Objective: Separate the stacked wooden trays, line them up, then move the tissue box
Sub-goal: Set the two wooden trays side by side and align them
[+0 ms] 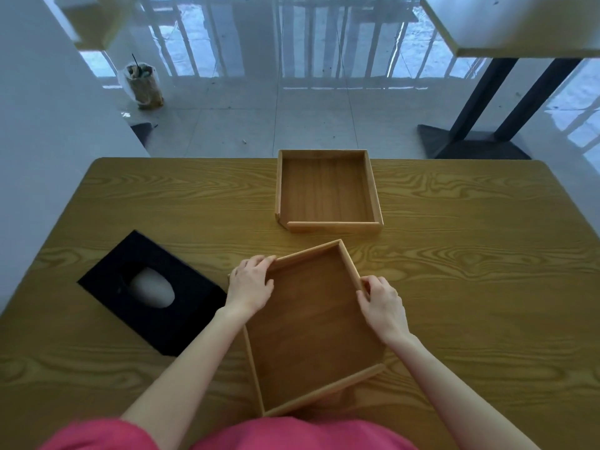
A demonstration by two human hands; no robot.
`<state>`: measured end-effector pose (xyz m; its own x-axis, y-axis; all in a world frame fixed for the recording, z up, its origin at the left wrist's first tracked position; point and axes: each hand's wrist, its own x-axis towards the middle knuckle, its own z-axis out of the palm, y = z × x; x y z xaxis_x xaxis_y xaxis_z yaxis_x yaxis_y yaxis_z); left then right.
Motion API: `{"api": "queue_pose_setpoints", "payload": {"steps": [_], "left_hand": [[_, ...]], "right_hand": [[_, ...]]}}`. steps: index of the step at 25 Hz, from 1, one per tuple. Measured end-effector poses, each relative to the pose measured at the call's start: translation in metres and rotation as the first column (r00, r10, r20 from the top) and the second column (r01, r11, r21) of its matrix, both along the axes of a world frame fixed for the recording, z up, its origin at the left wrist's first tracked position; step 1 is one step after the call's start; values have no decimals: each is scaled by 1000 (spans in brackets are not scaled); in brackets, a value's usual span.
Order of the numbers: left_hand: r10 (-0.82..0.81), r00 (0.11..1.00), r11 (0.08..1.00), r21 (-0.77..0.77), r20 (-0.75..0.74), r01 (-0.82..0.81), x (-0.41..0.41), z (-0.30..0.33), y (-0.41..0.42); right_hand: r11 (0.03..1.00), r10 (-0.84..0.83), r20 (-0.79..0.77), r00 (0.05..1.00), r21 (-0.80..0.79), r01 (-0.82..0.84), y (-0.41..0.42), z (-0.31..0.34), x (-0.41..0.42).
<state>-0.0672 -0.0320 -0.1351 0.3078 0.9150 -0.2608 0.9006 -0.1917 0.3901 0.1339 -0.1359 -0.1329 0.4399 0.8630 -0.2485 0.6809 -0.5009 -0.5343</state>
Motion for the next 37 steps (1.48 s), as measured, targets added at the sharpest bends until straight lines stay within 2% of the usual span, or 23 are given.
{"api": "queue_pose_setpoints", "payload": {"steps": [4, 9, 11, 13, 17, 23, 37], "left_hand": [[112, 992, 994, 6, 55, -112, -19, -1, -41], [200, 962, 979, -81, 186, -188, -35, -1, -99], [307, 929, 948, -154, 207, -279, -41, -1, -108], [346, 920, 931, -183, 182, -314, -45, -2, -108], [291, 948, 951, -143, 127, -273, -52, 6, -100], [260, 937, 966, -60, 232, -253, -67, 34, -82], [232, 930, 965, 56, 285, -258, -98, 81, 31]], "right_hand": [[998, -59, -15, 998, 10, 59, -16, -1, -7], [994, -109, 7, 994, -16, 110, -35, 4, -14], [991, -121, 15, 993, -51, 121, -42, 5, -17], [987, -127, 24, 992, -92, 129, -50, 6, -21], [983, -151, 44, 988, -103, 155, -60, 8, -30], [981, -192, 48, 980, -11, 193, -54, 20, -40], [969, -165, 65, 984, 197, 150, 66, 72, -52]]}}
